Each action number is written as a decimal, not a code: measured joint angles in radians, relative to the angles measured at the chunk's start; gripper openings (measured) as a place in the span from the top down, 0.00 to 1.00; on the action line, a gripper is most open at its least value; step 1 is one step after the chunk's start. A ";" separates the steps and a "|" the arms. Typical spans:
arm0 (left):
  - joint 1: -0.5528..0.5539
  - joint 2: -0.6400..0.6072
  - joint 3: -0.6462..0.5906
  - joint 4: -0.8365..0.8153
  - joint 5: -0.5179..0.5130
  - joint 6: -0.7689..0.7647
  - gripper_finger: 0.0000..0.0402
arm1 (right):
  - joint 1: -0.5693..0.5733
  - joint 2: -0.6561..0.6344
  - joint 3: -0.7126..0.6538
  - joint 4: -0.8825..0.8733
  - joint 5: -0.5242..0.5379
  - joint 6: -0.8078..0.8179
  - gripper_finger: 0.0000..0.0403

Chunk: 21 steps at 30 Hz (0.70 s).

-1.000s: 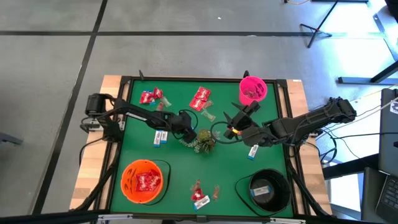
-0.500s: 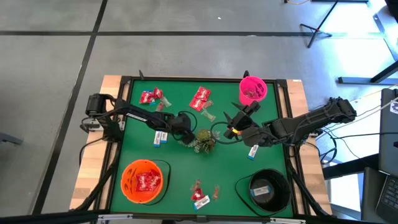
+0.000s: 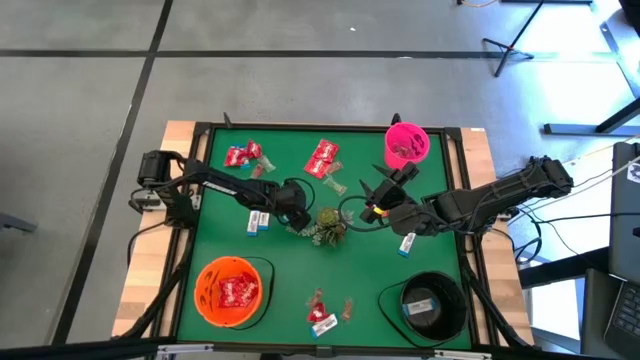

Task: Sort candy
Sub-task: Put the white chocolate into the black bucket

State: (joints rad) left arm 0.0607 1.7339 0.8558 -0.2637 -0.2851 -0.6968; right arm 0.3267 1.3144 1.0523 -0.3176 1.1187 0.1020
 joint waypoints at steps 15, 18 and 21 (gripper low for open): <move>0.001 0.000 0.168 -0.059 0.010 0.157 0.83 | 0.000 0.000 0.000 -0.016 -0.001 0.007 0.42; 0.001 0.000 0.231 -0.141 -0.025 0.193 0.84 | 0.000 0.000 0.000 -0.034 -0.004 0.034 0.42; 0.001 0.000 0.292 -0.228 -0.078 0.226 0.84 | 0.000 0.000 0.000 -0.051 -0.012 0.070 0.42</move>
State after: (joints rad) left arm 0.0616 1.7336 1.1475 -0.4919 -0.3632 -0.4711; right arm 0.3267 1.3144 1.0523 -0.3687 1.1065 0.1724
